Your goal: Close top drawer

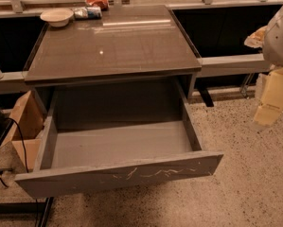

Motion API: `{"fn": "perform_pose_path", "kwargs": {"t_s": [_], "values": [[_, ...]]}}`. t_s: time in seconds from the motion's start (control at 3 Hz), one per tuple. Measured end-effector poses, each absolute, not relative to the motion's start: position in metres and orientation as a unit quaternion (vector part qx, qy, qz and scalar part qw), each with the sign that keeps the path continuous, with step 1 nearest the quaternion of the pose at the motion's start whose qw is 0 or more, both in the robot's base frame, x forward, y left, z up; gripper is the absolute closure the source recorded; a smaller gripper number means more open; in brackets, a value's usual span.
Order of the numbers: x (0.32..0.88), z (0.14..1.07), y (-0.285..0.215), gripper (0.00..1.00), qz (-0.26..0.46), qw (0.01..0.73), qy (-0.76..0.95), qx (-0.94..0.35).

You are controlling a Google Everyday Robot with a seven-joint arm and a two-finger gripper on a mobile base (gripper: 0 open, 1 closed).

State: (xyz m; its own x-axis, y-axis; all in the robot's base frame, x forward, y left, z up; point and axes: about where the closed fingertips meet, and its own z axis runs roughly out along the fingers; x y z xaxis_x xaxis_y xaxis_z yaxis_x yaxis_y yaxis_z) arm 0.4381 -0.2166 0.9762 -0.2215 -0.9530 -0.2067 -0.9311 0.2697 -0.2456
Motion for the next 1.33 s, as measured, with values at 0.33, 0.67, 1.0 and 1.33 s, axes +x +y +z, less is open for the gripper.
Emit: {"fn": "perform_pose_path", "kwargs": {"t_s": [0.33,0.67,1.0,1.33], "values": [[0.4381,0.9762,-0.2166,0.0,-0.034,0.159,0.781,-0.603],[0.4381,0.9762,-0.2166,0.19,-0.034,0.159,0.781,-0.603],[0.4381,0.9762,-0.2166,0.43,-0.034,0.159,0.781,-0.603],[0.4376,0.975,-0.2169,0.72,-0.034,0.162,0.781,-0.602]]}}
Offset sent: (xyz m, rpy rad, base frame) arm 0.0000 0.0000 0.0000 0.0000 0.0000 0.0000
